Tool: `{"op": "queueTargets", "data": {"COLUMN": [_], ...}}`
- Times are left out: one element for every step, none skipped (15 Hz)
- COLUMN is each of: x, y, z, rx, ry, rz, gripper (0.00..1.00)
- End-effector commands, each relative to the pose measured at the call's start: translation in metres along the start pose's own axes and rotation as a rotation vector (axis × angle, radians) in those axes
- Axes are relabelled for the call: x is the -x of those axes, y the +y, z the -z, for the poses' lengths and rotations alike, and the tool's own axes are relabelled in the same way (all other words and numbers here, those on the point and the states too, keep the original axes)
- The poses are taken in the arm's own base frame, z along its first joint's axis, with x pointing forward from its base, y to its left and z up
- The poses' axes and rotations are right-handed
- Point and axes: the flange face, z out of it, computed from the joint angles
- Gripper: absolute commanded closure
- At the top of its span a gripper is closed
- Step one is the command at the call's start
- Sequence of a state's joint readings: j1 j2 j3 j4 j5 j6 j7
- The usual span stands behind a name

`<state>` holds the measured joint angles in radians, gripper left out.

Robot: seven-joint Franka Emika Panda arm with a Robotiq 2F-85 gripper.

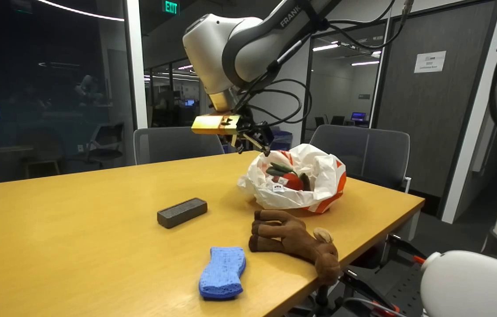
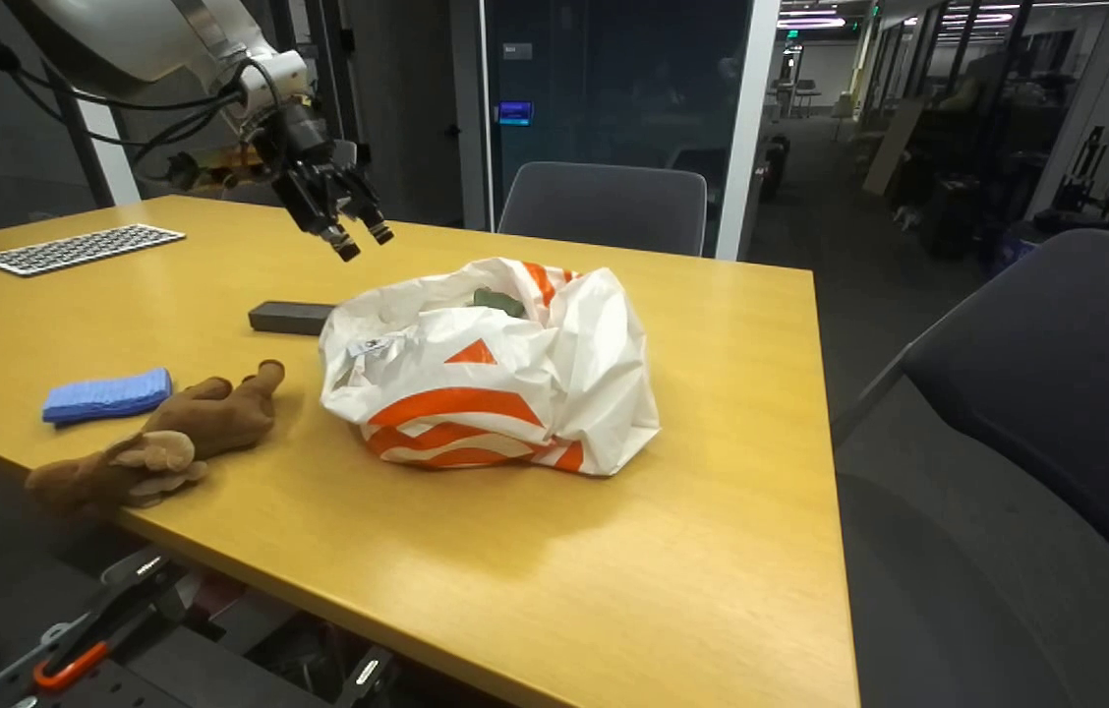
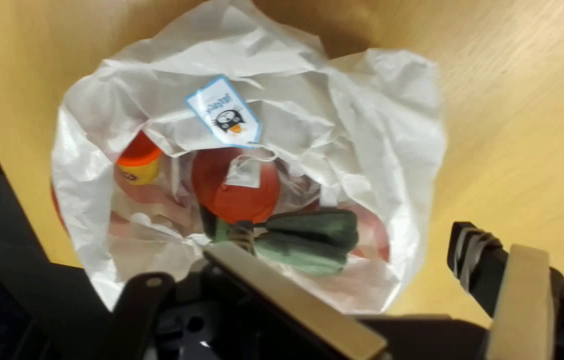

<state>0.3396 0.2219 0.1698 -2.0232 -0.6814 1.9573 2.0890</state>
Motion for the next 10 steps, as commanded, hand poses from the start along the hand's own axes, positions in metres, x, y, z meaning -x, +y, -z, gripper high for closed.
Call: {"op": "queueTargets", "data": {"x": [0.016, 0.021, 0.025, 0.029, 0.032, 0.037, 0.042, 0.047, 0.052, 0.058], "y": [-0.042, -0.054, -0.066, -0.078, -0.088, -0.097, -0.104, -0.11, -0.112, -0.113], "z": [0.014, 0.018, 0.021, 0.025, 0.026, 0.026, 0.027, 0.025, 0.024, 0.022], "rx": [-0.174, -0.229, -0.28, -0.327, -0.367, -0.398, -0.43, -0.444, -0.445, -0.443], "ry": [-0.01, -0.029, -0.062, -0.102, -0.147, -0.197, -0.24, -0.297, -0.355, -0.41], "rz": [0.105, 0.125, 0.136, 0.146, 0.159, 0.173, 0.191, 0.201, 0.213, 0.229], "gripper": [0.0, 0.0, 0.0, 0.0, 0.0, 0.0, 0.0, 0.0, 0.0, 0.0]}}
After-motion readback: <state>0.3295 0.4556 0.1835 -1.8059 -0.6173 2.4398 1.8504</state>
